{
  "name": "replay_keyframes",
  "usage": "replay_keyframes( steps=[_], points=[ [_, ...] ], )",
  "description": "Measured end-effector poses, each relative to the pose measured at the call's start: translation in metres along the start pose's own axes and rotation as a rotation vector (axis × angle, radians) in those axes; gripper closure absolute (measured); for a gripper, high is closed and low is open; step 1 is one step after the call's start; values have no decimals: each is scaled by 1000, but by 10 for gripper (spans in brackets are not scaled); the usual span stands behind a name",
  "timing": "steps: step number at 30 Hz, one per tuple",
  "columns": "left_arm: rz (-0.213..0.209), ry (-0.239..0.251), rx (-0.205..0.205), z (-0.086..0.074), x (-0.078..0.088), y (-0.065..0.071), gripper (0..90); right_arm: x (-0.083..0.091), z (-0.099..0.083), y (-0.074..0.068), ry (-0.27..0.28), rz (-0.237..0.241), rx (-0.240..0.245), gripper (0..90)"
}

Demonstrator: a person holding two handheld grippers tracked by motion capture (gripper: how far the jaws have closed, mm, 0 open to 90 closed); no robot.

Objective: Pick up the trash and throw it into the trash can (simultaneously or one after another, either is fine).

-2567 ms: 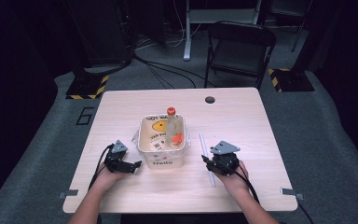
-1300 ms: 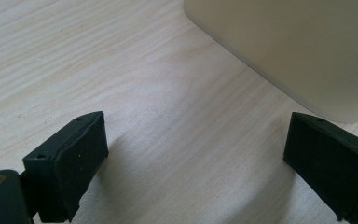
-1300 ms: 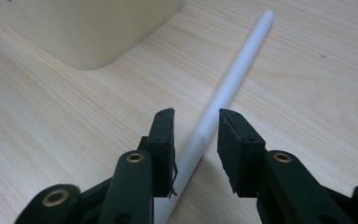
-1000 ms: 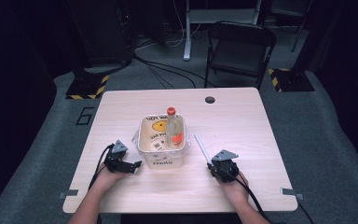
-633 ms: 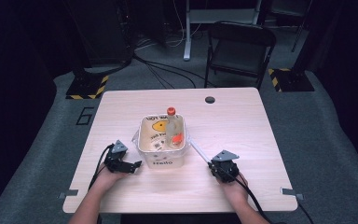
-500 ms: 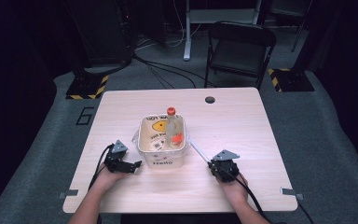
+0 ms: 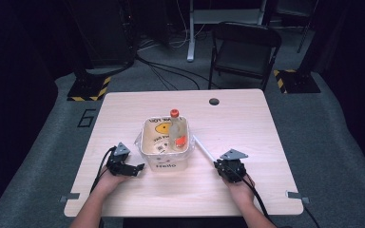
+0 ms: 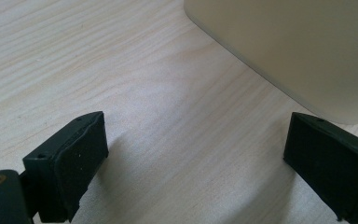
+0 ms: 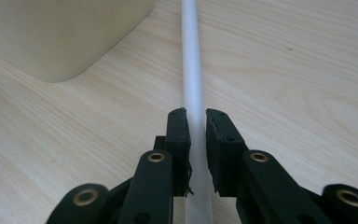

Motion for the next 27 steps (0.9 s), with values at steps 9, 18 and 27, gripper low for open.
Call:
replay_keyframes(
  steps=[9, 18, 27],
  points=[
    [0, 0, 0, 0, 0, 0, 59, 20, 11, 12, 44, 12, -68, 792],
    [0, 1, 1, 0, 0, 0, 59, 35, 19, 19, 61, 56, -112, 792],
    [0, 1, 1, 0, 0, 0, 59, 49, 28, 15, 68, 62, -70, 792]
  ],
)
Point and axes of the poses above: each handheld gripper's, and its own axes: x roughly backward along the jaws, z roughly out of its top, y roughly to its right, the point moved 9 cm from there along -x, roughly forward along the jaws
